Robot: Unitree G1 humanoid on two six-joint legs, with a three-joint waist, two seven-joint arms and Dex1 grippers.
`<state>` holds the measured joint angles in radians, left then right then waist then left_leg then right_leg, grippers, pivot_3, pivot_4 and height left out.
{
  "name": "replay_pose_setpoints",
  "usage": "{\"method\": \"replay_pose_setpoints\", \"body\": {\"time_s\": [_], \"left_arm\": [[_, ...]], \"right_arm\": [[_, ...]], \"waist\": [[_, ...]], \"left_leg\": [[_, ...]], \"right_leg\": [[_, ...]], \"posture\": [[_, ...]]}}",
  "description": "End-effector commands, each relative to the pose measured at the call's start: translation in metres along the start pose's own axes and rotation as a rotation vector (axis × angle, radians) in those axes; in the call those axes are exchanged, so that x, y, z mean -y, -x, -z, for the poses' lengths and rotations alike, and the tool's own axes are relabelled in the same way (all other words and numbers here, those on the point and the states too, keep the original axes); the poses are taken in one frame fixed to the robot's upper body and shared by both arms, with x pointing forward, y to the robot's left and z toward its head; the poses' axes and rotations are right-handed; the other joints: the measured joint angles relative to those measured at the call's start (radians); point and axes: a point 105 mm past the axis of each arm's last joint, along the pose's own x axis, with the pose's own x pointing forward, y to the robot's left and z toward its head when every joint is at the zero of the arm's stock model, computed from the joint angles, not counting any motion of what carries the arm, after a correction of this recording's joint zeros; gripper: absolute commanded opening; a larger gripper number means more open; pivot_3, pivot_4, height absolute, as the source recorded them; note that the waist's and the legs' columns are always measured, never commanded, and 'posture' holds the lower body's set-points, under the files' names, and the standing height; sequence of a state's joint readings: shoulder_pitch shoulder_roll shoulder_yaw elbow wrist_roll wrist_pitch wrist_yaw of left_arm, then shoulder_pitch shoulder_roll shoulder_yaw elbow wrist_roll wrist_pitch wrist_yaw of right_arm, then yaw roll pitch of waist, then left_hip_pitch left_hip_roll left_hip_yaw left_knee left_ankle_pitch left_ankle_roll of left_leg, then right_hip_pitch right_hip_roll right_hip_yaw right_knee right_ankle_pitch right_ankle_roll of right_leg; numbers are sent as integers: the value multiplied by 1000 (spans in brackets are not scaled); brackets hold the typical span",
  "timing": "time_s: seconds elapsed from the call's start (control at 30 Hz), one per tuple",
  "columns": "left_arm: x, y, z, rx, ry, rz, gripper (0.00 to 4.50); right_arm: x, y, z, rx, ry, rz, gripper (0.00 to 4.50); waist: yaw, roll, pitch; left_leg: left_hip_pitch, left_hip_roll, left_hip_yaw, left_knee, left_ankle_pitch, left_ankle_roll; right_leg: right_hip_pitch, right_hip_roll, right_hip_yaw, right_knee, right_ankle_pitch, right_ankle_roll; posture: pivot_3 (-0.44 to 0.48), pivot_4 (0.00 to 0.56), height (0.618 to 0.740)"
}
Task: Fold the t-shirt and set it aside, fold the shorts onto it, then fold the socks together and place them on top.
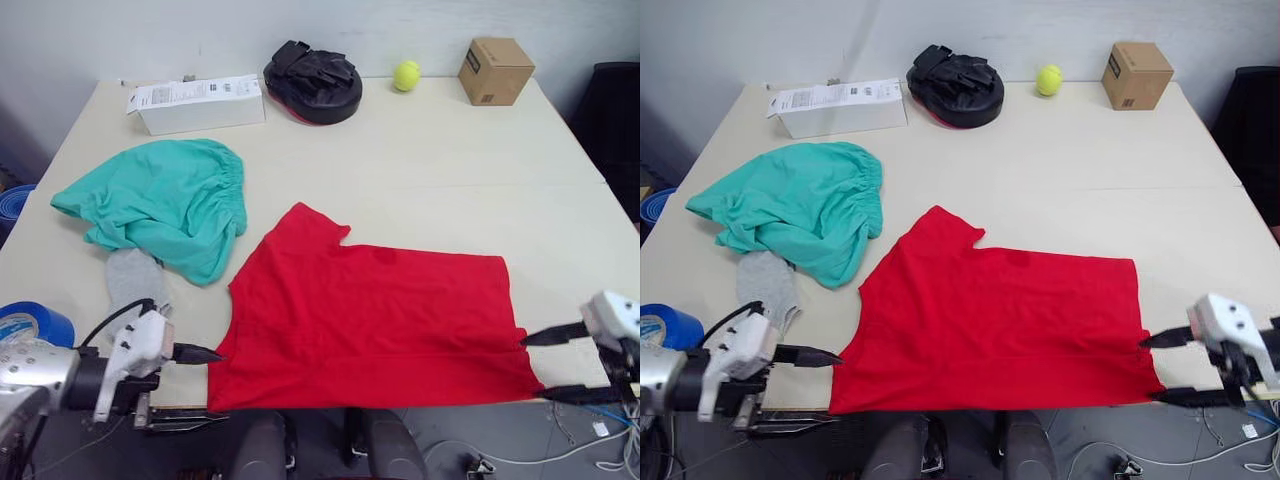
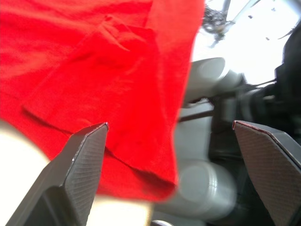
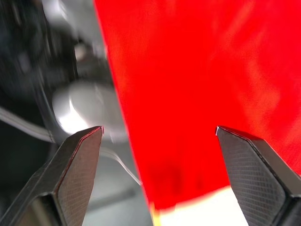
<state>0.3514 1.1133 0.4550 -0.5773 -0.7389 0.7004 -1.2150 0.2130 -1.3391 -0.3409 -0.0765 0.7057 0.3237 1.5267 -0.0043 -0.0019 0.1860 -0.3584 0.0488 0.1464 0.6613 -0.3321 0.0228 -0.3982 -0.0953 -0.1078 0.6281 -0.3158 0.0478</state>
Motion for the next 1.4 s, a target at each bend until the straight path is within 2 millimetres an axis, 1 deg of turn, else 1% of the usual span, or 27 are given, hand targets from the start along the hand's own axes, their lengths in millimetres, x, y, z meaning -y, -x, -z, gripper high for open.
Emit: {"method": "replay_pose_setpoints", "body": {"time_s": [0.03,0.1,0.13,0.17,0.2,0.27,0.33,0.43,0.53,0.67,0.77,0.87,0.9,0.97,1.07,1.23,1.4], "left_arm": [[-9,12,-12,19,14,1,4445],[-15,18,-20,27,6,-5,4445],[-20,20,-25,43,2,-15,4445],[-27,21,-30,66,8,-36,4445],[-36,22,-36,88,15,-58,4445],[-57,22,-46,114,3,-109,4445],[-82,18,-58,139,-15,-166,4445],[-119,10,-79,173,-17,-233,4445],[-149,5,-94,185,7,-281,4445],[-175,-6,-104,180,52,-294,4445],[-185,-19,-106,174,91,-268,4445],[-190,-31,-108,156,83,-245,4445],[-192,-35,-109,157,84,-239,4445],[-196,-42,-110,151,85,-239,4445],[-204,-54,-105,126,93,-247,4445],[-210,-69,-104,104,93,-246,4445],[-213,-77,-117,150,102,-249,4445]], "right_arm": [[0,3,-24,61,-39,-56,3895],[10,4,-38,103,-28,-24,3895],[15,3,-45,128,-25,-5,3895],[22,2,-51,149,-23,16,3895],[29,-1,-57,166,-11,33,3895],[48,-8,-64,179,0,101,3895],[70,-16,-68,169,29,180,3895],[97,-27,-69,125,49,255,3895],[116,-35,-62,66,46,295,3895],[139,-41,-55,21,27,363,3895],[148,-38,-46,-27,14,390,3895],[156,-30,-38,-76,1,417,3895],[157,-28,-36,-86,-4,422,3895],[159,-24,-32,-109,-8,425,3895],[162,-19,-24,-136,-15,434,3895],[164,-19,-21,-154,-11,423,3895],[164,-20,-16,-177,2,417,3895]], "waist": [[5,2,1],[2,2,1],[0,3,2],[0,3,1],[-1,3,2],[-2,3,3],[-1,3,3],[4,2,3],[3,-2,6],[1,-6,8],[-1,-6,8],[-2,-7,8],[-3,-7,8],[-3,-8,9],[-3,-8,9],[-4,-8,9],[0,-8,9]], "left_leg": [[-2,0,0,0,0,0],[-6,0,0,0,1,-2],[-12,-1,0,1,4,-6],[-16,-1,0,1,4,-6],[-14,-1,0,1,4,-6],[-16,-1,1,1,5,-7],[-15,-1,2,2,5,-7],[-17,-3,5,4,8,-6],[-19,-4,7,8,11,-4],[-20,-4,10,9,11,-4],[-21,-4,12,10,11,-4],[-32,-3,13,18,11,-4],[-33,-3,14,19,11,-4],[-33,-3,15,21,11,-4],[-33,-3,16,22,11,-4],[-32,-3,16,22,11,-4],[-32,-3,16,24,11,-4]], "right_leg": [[-1,0,0,0,0,0],[-6,0,0,0,0,0],[-11,0,0,1,1,1],[-15,0,0,0,1,2],[-13,0,0,1,1,2],[-15,0,-1,0,2,2],[-14,1,0,2,2,3],[-16,2,1,5,3,5],[-19,2,1,10,4,7],[-21,3,2,15,4,7],[-24,3,2,18,4,7],[-36,4,2,26,4,7],[-37,4,1,27,4,7],[-38,4,1,29,4,7],[-38,3,2,29,4,7],[-39,3,2,32,4,7],[-38,2,2,32,4,7]], "posture": [[0,150,740],[0,150,740],[0,150,740],[0,150,740],[0,150,740],[0,150,740],[0,150,740],[0,150,740],[0,150,740],[0,150,740],[0,150,740],[0,150,740],[0,150,740],[0,150,740],[0,150,740],[0,150,740],[0,150,740]]}}
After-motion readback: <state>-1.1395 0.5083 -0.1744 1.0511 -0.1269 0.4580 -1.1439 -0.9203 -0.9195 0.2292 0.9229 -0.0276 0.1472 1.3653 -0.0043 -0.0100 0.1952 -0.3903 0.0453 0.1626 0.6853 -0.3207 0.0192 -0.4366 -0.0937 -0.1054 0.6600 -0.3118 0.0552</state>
